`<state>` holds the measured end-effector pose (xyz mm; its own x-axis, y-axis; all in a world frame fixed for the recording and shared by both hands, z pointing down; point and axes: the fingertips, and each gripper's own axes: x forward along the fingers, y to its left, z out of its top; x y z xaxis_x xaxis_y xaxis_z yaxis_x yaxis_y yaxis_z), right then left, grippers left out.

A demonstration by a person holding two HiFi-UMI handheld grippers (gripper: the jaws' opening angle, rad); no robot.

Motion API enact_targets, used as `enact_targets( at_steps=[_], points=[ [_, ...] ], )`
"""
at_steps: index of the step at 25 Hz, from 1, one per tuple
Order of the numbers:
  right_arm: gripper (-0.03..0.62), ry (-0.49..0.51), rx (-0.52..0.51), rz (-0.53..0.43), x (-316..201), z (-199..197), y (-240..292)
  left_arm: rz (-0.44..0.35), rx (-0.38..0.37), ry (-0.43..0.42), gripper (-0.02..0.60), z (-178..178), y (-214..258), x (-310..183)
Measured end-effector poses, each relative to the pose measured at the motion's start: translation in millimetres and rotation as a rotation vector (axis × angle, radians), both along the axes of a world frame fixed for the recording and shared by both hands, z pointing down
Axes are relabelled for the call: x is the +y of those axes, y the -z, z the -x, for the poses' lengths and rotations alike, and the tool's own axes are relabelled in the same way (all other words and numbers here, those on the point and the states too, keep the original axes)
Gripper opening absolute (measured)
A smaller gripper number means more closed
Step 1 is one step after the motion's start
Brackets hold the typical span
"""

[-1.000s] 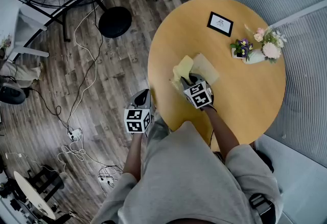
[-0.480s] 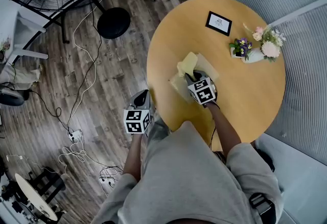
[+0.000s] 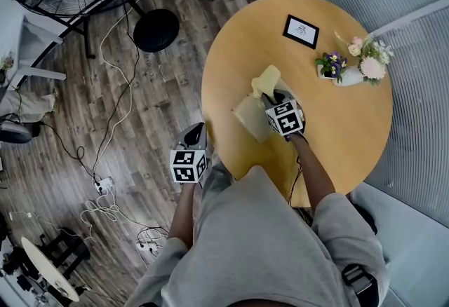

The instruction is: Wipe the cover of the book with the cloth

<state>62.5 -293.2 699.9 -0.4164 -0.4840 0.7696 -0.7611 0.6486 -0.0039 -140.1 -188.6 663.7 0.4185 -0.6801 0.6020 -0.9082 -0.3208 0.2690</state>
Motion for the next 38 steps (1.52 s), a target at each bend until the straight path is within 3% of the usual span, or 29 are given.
enact_targets(
  at_steps=[38],
  points=[
    [0.066, -0.253, 0.089, -0.029, -35.1, -102.9, 8.6, -0.005, -0.003, -0.016, 0.011, -4.7, 3.0, 1.4]
  ],
)
